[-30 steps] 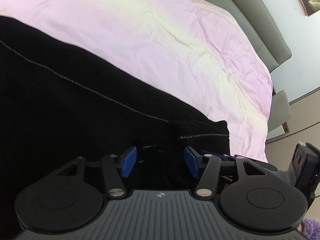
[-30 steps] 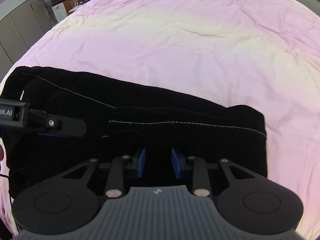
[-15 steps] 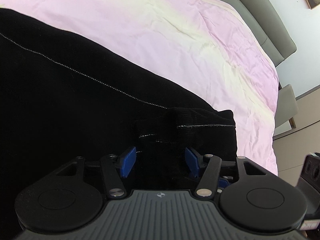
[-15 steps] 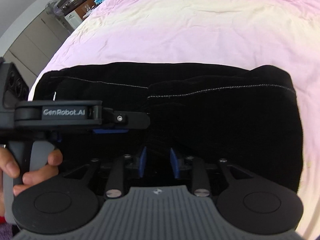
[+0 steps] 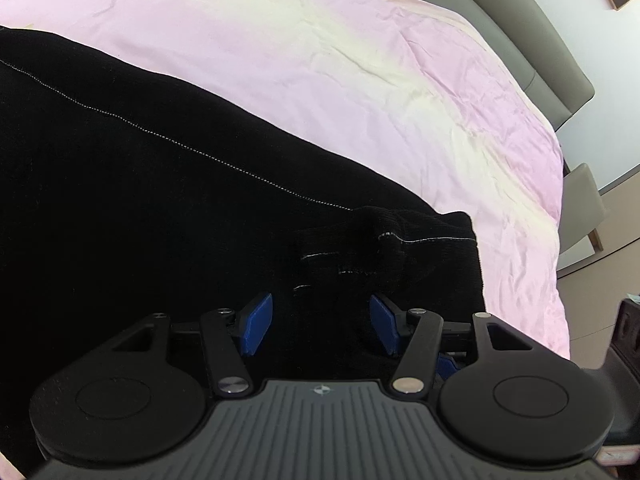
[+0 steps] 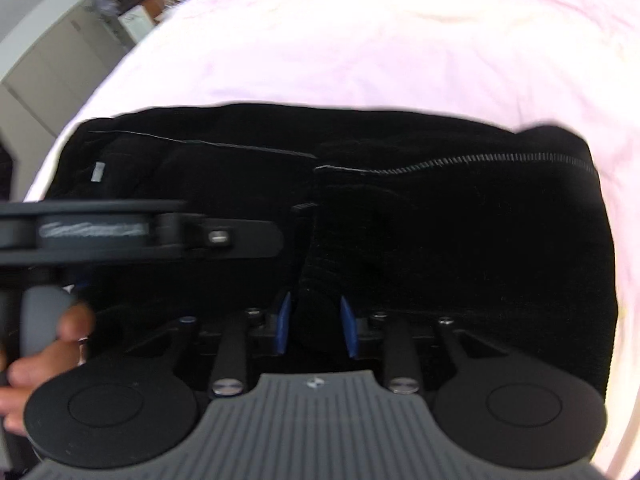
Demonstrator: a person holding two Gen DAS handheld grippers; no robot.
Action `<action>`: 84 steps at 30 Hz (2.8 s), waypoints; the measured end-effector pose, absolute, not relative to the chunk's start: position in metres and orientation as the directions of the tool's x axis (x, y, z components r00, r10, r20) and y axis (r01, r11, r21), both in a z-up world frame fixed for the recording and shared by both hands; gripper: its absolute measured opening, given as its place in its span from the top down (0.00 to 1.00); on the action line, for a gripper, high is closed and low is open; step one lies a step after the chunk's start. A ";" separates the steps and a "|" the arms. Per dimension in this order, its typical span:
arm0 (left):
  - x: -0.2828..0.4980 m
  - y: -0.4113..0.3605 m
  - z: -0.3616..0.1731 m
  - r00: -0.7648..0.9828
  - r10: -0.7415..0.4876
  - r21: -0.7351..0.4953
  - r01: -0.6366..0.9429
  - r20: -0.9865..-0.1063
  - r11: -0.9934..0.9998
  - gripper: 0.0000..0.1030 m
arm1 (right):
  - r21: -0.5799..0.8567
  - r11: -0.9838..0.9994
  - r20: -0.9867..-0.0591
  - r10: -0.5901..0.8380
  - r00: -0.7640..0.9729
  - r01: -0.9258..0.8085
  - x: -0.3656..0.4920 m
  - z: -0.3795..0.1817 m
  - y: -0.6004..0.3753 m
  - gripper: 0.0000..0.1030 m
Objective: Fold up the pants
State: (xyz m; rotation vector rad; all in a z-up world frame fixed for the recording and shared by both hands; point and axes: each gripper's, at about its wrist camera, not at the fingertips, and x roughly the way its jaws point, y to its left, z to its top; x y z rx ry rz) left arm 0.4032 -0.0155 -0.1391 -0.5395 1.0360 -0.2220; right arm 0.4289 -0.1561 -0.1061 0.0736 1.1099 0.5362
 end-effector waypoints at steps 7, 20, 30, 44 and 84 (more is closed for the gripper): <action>0.412 -0.023 -0.148 0.464 -0.473 -0.559 -0.058 -0.749 0.827 0.34 | 0.345 0.820 -0.818 0.501 0.282 -0.457 0.418 -0.102 -0.145 0.78; 0.429 -0.046 -0.183 0.433 -0.409 -0.458 -0.010 -0.803 0.889 0.52 | 0.299 0.830 -0.846 0.459 0.271 -0.471 0.418 -0.102 -0.157 0.56; 0.418 -0.054 -0.112 0.566 -0.395 -0.371 0.164 -0.724 0.914 0.75 | 0.206 0.941 -0.843 0.311 0.439 -0.270 0.406 -0.079 -0.241 0.52; 0.454 -0.015 -0.153 0.478 -0.328 -0.317 0.106 -0.815 0.943 0.71 | 0.073 0.945 -0.807 0.243 0.538 -0.318 0.445 -0.084 -0.242 0.63; 0.390 -0.017 -0.143 0.536 -0.239 -0.262 0.035 -0.810 0.965 0.45 | -0.067 0.946 -0.908 0.074 0.413 -0.317 0.438 -0.153 -0.202 0.64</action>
